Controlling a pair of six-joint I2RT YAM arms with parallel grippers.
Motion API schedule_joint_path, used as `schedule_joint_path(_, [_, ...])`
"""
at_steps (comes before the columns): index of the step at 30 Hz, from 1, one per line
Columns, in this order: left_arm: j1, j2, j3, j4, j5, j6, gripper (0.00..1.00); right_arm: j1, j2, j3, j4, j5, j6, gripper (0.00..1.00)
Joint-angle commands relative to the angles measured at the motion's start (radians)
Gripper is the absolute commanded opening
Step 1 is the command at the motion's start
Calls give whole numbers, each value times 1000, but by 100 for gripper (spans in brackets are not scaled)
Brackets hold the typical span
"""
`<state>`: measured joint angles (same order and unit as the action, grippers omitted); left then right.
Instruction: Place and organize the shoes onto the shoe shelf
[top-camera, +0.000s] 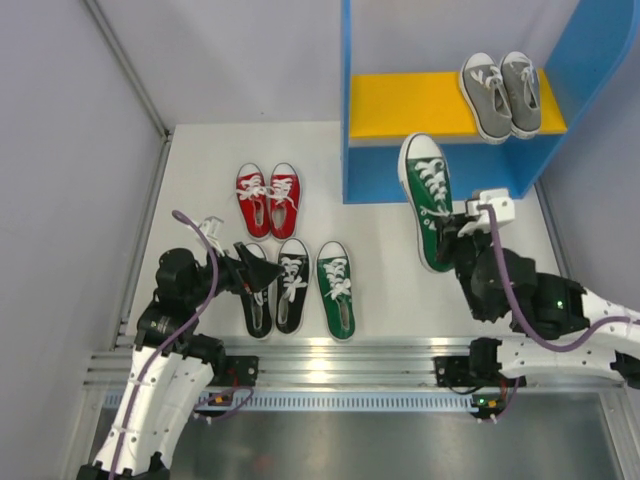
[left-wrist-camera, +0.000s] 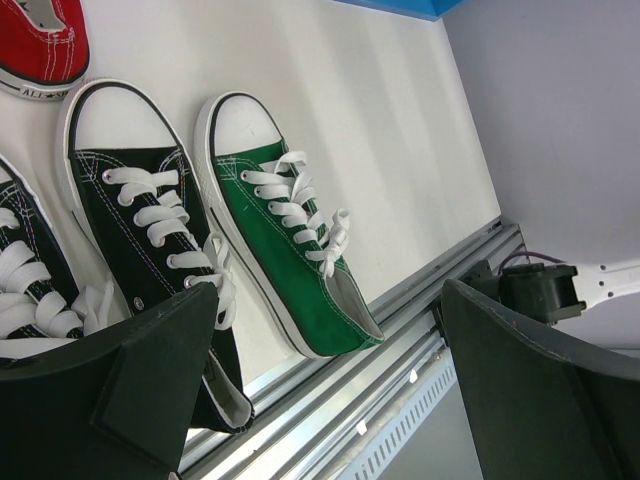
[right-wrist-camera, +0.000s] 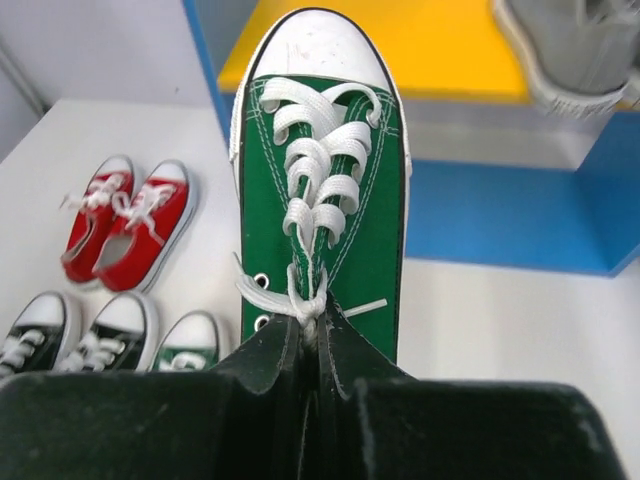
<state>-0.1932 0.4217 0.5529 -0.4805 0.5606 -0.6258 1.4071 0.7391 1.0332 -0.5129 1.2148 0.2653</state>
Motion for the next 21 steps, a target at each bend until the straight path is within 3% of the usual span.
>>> schedule_joint_path(1, [-3,6,5,17,7,1,99,-101,2,108,295,-21,-421,0])
schedule_joint_path(2, [-3,8,11,19,9,3,99,-153,41,137,292,-75,-440,0])
schedule_joint_path(6, [-5,12,28,17,15,6,99,-548,222,370,171,-485,-397,0])
schedule_joint_path(12, [-3,8,45,19,13,0,99,-882,509,628,166,-828,-361,0])
schedule_joint_path(17, [-3,2,56,19,10,-2,99,-1002,736,839,105,-968,-336,0])
schedule_joint_path(21, [-3,-1,61,19,12,3,99,-1065,828,901,71,-1020,-314,0])
